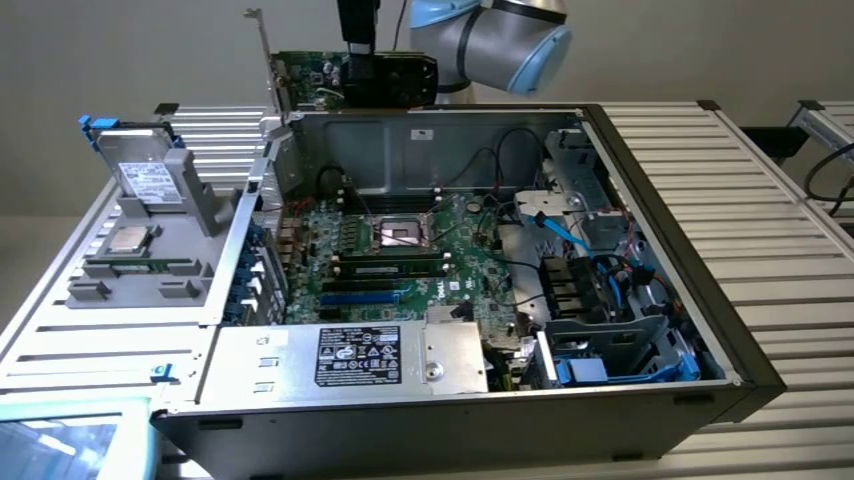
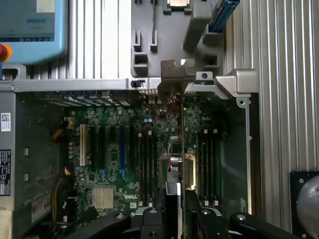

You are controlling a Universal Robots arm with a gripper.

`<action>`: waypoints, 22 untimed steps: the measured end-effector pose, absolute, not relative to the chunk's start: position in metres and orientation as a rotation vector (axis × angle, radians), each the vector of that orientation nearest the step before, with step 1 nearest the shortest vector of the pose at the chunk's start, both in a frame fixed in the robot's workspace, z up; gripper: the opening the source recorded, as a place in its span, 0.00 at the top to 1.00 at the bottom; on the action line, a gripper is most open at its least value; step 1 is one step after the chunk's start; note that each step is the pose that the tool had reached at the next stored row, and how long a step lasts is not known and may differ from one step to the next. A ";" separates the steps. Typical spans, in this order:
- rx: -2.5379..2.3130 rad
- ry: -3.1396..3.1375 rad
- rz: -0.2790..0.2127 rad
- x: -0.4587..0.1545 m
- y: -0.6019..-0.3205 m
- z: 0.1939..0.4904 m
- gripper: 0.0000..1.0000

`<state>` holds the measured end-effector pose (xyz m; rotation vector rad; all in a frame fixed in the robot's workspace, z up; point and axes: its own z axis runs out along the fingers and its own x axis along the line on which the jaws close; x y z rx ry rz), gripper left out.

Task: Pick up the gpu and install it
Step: 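Pick up the gpu and move the gpu toward the slot, then insert the gpu into the slot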

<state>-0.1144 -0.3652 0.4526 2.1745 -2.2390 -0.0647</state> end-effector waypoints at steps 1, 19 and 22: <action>2.174 -2.239 -0.065 -0.114 -0.365 0.453 0.72; 2.174 -2.239 -0.065 -0.115 -0.370 0.451 0.72; 2.174 -2.239 -0.065 -0.117 -0.378 0.450 0.72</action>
